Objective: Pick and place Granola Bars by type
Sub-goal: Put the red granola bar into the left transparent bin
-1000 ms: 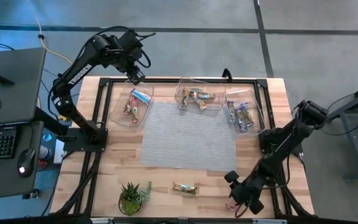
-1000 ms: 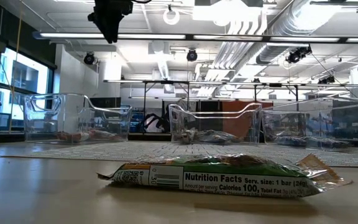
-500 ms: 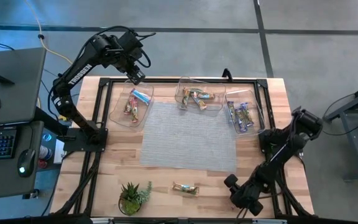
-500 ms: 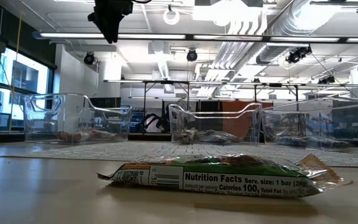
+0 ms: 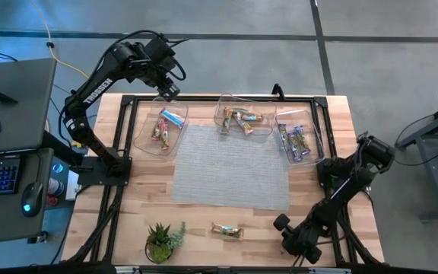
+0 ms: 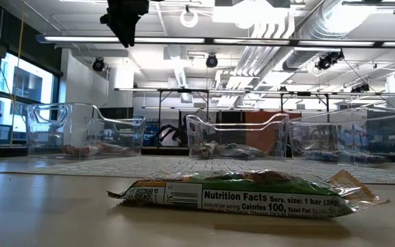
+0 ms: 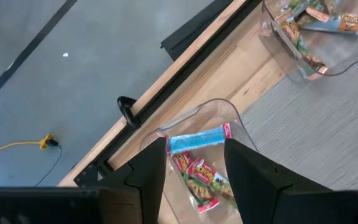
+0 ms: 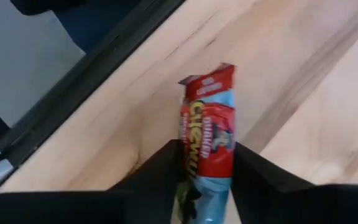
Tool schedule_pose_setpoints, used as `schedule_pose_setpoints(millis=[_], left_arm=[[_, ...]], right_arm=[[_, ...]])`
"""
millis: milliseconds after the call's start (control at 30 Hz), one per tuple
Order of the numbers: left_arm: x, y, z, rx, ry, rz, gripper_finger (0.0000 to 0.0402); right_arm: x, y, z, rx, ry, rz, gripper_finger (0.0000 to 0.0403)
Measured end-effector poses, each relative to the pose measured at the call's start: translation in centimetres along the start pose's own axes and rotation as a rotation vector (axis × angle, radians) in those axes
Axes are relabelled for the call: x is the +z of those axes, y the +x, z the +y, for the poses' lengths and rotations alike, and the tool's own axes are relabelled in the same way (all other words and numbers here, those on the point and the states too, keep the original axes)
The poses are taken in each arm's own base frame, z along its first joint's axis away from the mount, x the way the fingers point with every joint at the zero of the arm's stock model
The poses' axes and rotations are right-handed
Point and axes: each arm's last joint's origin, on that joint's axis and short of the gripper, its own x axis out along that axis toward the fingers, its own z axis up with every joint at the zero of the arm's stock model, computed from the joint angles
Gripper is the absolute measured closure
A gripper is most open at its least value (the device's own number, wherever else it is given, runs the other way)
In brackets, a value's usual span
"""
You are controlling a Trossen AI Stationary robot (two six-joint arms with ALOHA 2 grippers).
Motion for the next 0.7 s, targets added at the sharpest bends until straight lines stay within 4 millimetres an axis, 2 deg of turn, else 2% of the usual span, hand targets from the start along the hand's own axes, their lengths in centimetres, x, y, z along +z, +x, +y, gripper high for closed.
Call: schedule_pose_setpoints(millis=[233, 367, 433, 533, 633, 700], left_arm=[[0.0, 0.0, 0.0, -0.003, 0.000, 0.001, 0.0246], [0.1, 0.0, 0.0, -0.004, -0.001, -0.008, 0.0246], [0.3, 0.0, 0.0, -0.005, 0.000, -0.026, 0.0246], [0.6, 0.0, 0.0, -0.009, -0.008, -0.062, 0.0246], [0.8, 0.0, 0.0, -0.010, -0.012, -0.081, 0.0246], [0.9, 0.0, 0.0, -0.010, -0.007, -0.086, 0.0246]], right_arm=[[1.2, 0.1, -0.9, 0.070, 0.082, -0.099, 0.0374], [2.7, -0.8, -3.6, 0.046, 0.098, -0.208, 0.0389], [3.3, -1.8, -5.5, -0.065, 0.082, -0.264, 0.0385], [4.3, -4.0, -8.7, -0.317, -0.078, -0.342, 0.0363], [5.5, -6.9, -12.8, -0.659, -0.291, -0.404, 0.0350], [6.6, -9.2, -15.8, -0.878, -0.374, -0.517, 0.0351]])
